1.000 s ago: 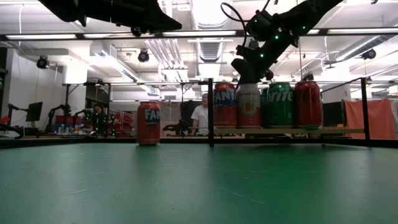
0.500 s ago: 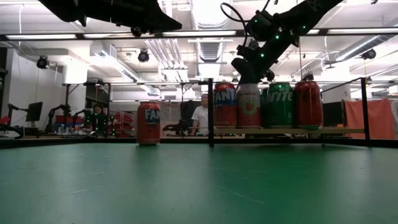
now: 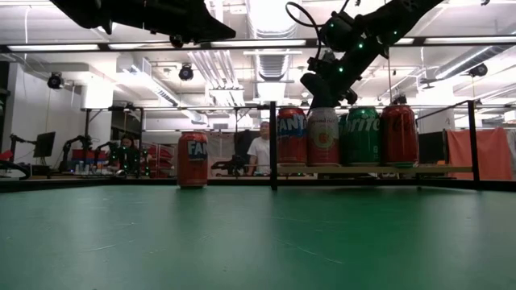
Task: Place canned beverage on shelf
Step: Adjust the soda cans on the shelf
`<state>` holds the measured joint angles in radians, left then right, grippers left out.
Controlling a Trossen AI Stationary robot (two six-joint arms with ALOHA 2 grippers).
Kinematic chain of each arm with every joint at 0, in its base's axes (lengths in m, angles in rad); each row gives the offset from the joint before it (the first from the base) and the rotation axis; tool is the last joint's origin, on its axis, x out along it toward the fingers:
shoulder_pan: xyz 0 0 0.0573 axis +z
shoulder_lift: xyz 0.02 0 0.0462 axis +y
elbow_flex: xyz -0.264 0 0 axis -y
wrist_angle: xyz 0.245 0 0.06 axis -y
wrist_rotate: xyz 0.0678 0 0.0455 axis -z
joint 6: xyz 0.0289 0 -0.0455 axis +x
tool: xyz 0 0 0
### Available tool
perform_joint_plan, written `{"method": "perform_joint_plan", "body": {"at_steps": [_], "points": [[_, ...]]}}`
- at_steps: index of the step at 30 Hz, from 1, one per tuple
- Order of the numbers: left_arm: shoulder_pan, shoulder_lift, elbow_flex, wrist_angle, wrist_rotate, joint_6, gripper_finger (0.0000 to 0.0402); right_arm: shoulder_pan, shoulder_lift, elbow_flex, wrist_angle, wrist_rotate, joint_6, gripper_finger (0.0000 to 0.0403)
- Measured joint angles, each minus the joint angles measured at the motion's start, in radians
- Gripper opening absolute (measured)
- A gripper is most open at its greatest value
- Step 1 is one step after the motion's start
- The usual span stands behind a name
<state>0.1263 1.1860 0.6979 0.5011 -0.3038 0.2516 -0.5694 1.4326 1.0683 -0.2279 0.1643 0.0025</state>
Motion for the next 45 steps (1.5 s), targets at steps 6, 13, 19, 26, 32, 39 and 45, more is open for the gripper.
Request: {"method": "perform_joint_plan", "body": {"at_steps": [6,13,19,26,32,39,45], "points": [[0.0,0.0,0.0,0.0,0.0,0.0,0.0001,0.002,0.0,0.0,-0.002,-0.003,0.005,0.0009],[0.0,0.0,0.0,0.0,0.0,0.0,0.0001,0.002,-0.012,0.0,-0.009,-0.007,0.002,0.0009],[0.0,0.0,0.0,0.0,0.0,0.0,0.0001,0.002,-0.039,-0.003,-0.021,-0.012,-0.003,0.0009],[0.0,0.0,0.0,0.0,0.0,0.0,0.0001,0.0,-0.043,-0.004,-0.01,-0.007,-0.021,0.0009],[0.0,0.0,0.0,0.0,0.0,0.002,0.0001,0.0,-0.037,-0.004,-0.003,0.01,-0.028,0.0009],[0.0,0.0,0.0,0.0,0.0,0.005,0.0001,0.0,-0.037,-0.004,0.005,0.041,-0.047,0.0009],[0.0,0.0,0.0,0.001,0.0,0.002,0.0001,0.001,-0.037,-0.004,-0.031,0.04,-0.01,0.0009]]}}
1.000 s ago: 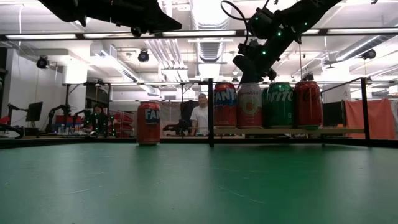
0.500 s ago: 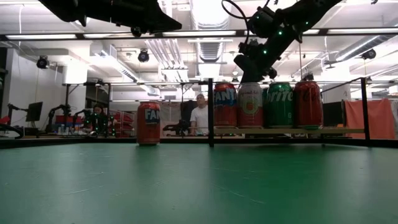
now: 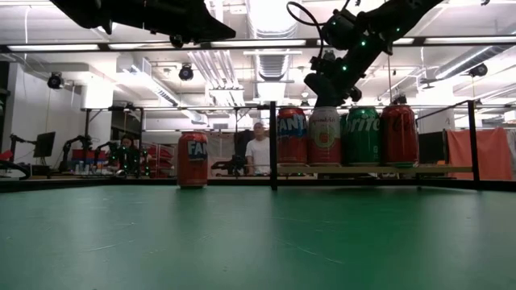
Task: Place canned beverage on shelf
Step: Adjust the soda cans on the shelf
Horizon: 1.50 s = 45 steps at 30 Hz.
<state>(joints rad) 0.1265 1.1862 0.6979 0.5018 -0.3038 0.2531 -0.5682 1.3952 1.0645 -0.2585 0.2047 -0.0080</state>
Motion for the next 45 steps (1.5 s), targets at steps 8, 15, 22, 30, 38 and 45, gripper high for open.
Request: {"method": "perform_joint_plan", "body": {"at_steps": [8,15,22,30,38,45], "points": [[0.0,0.0,0.0,0.004,0.0,0.011,0.0001,0.0,-0.001,0.019,-0.007,-0.002,-0.015,0.0009],[0.0,-0.005,0.0,0.015,0.0,0.112,0.0001,0.002,-0.034,0.113,-0.159,-0.003,-0.008,0.0009],[0.0,-0.007,0.0,0.004,0.0,0.27,0.0001,0.04,-0.073,0.24,-0.535,-0.003,0.046,0.0009],[0.0,-0.006,0.0,0.003,0.0,0.229,0.0001,0.081,-0.118,0.321,-0.823,-0.011,0.165,0.0009],[0.0,-0.006,0.0,0.005,0.0,0.092,0.0001,0.08,-0.143,0.218,-0.822,-0.039,0.208,0.0009],[0.0,-0.006,0.0,0.015,0.0,0.078,0.0001,0.102,-0.15,0.144,-0.647,-0.02,0.183,0.0009]]}}
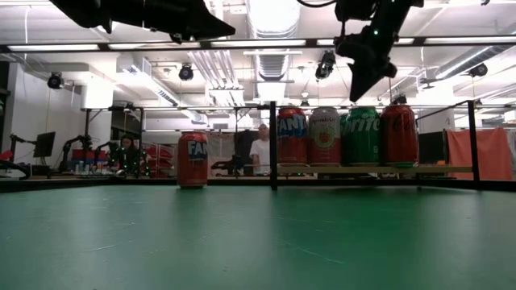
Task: Place canned beverage on shelf
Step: Adjust the soda cans on the shelf
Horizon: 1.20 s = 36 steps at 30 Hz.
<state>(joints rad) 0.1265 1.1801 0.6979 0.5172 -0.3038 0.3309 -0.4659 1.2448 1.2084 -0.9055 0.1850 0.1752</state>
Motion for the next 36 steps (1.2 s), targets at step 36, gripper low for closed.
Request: {"method": "perform_joint_plan", "body": {"at_steps": [36], "points": [[0.0,0.001,0.0,0.023,0.0,-0.053,0.0001,0.111,-0.23,-0.376,0.425,0.056,0.049,0.0009]]}}
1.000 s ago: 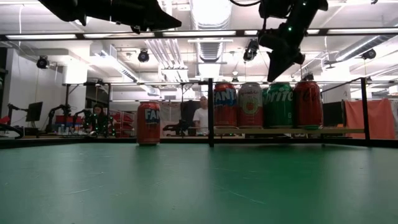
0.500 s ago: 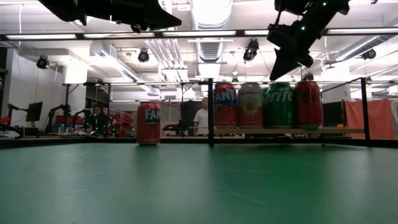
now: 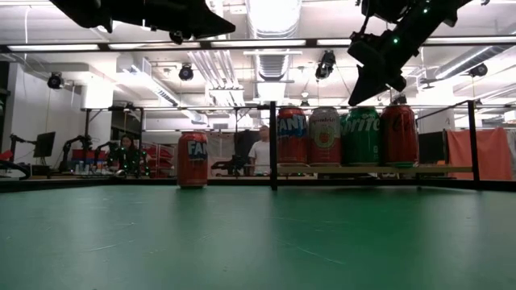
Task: Place canned beverage on shelf
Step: Adjust the soda cans on the shelf
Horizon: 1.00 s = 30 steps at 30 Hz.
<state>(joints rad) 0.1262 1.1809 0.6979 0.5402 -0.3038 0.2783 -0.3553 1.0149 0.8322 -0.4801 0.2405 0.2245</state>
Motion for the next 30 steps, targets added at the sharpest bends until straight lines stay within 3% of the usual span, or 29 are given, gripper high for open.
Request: {"method": "perform_joint_plan", "body": {"at_steps": [17,22,30], "points": [[-0.001,0.0,0.0,-0.071,0.0,-0.009,0.0001,0.007,0.002,-0.01,0.051,0.032,0.048,0.0009],[-0.001,0.0,0.0,-0.07,0.0,-0.008,0.0001,0.006,0.002,-0.013,0.106,0.083,0.021,0.0009],[-0.001,0.0,0.0,-0.072,0.0,-0.007,0.0001,0.006,-0.001,-0.007,0.03,0.184,0.049,0.0009]]}}
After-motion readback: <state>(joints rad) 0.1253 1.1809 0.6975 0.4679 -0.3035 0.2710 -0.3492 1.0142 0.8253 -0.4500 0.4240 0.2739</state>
